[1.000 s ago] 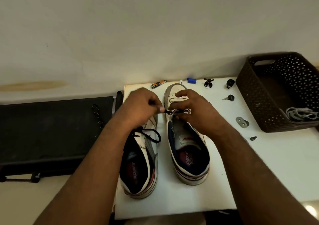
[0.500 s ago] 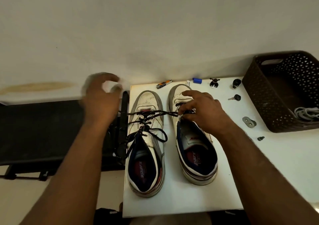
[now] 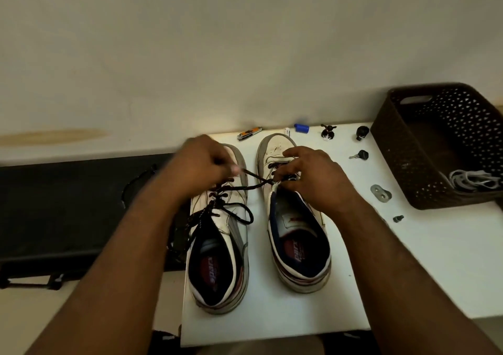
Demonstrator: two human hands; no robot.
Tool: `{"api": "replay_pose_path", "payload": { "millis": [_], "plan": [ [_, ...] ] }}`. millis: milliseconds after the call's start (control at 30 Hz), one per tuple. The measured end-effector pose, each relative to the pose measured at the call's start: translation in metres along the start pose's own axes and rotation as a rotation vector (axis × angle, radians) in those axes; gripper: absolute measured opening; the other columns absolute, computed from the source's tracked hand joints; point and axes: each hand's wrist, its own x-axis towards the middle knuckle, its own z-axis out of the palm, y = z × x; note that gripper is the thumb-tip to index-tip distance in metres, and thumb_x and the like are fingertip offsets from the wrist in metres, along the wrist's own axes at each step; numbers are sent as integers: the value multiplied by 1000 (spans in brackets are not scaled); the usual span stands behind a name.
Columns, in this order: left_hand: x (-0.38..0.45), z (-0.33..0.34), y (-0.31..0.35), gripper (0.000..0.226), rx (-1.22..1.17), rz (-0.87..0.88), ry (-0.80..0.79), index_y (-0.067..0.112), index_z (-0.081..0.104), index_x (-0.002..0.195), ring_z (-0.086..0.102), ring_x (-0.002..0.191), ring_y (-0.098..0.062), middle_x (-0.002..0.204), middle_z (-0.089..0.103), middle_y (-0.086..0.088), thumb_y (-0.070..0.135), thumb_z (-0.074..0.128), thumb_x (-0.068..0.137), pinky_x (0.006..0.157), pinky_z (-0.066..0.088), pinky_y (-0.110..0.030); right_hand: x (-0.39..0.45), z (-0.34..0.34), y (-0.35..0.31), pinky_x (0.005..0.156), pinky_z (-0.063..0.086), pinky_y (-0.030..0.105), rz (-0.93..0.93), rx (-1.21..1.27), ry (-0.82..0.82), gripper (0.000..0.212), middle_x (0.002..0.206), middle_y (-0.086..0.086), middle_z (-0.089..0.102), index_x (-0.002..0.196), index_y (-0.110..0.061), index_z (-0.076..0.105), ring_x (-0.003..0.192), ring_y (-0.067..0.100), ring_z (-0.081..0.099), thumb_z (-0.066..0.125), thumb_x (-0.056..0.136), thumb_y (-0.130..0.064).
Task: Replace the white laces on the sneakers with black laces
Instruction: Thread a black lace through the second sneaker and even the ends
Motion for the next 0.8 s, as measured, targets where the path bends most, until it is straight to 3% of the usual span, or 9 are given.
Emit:
{"api": "replay_pose_path", "payload": {
  "millis": [167, 333, 467, 533, 600, 633, 700, 733, 800],
  "plan": [
    [-13, -33, -29, 7, -38, -149, -80, 19, 77, 79, 66, 77, -12, 75, 72, 2, 26, 77, 79, 69, 45, -21, 0, -4, 4, 84, 47, 33, 91, 134, 64, 16, 109, -7, 61, 84, -26, 76, 103, 14, 55, 80, 73, -35],
    [-11, -13, -4, 35, -66, -175, -319, 19, 78, 80, 53, 50, -6, 61, 65, 3, 46, 58, 90, 54, 43, -22, -5, -10, 0, 66, 50, 28, 187, 301, 60, 18, 71, -3, 67, 72, -17, 71, 73, 17, 66, 79, 76, -33],
    [-1, 8, 10, 45, 97, -171, -339, 13, 73, 78, 51, 55, -5, 59, 58, 7, 48, 51, 95, 58, 37, -23, -8, -22, -5, 54, 44, 23, 244, 413, 79, 25, 70, 5, 70, 74, -14, 70, 65, 19, 68, 72, 83, -38],
    [0, 14, 16, 41, 180, -146, -433, 14, 67, 87, 55, 72, -12, 76, 60, 1, 47, 45, 98, 67, 38, -24, -11, -26, -11, 54, 46, 23, 255, 440, 0, 26, 80, 4, 71, 81, -15, 70, 67, 16, 66, 71, 82, -41],
    [1, 19, 18, 42, 253, -119, -450, 19, 51, 133, 55, 111, -21, 122, 60, -6, 45, 39, 101, 87, 38, -28, -14, -28, -18, 66, 51, 28, 241, 387, -129, 25, 97, -1, 68, 92, -20, 69, 85, 14, 63, 72, 80, -42],
    [2, 21, 17, 51, 241, -109, -410, 23, 31, 148, 50, 124, -25, 139, 52, -8, 43, 39, 101, 95, 38, -31, -16, -27, -22, 75, 53, 31, 239, 350, -183, 27, 105, -3, 64, 98, -23, 66, 94, 15, 61, 72, 79, -41],
    [3, 24, 19, 68, 6, -111, -238, 35, 0, 153, 54, 122, -26, 136, 54, -6, 41, 43, 101, 101, 42, -38, -22, -24, -29, 83, 52, 33, 237, 250, -243, 36, 109, -4, 60, 109, -27, 60, 98, 17, 58, 72, 77, -38],
    [5, 25, 21, 71, -171, -99, -119, 39, 0, 153, 58, 115, -23, 127, 60, -3, 41, 46, 100, 99, 47, -42, -23, -21, -32, 81, 51, 32, 231, 164, -228, 39, 110, -3, 61, 114, -29, 57, 97, 18, 58, 71, 78, -34],
    [8, 25, 29, 59, -577, -66, 139, 34, 25, 151, 63, 106, -16, 108, 66, 3, 36, 51, 98, 92, 51, -39, -22, -14, -34, 80, 46, 28, 221, 8, -127, 38, 114, 1, 62, 120, -28, 57, 100, 22, 59, 64, 83, -23]
  ]
}}
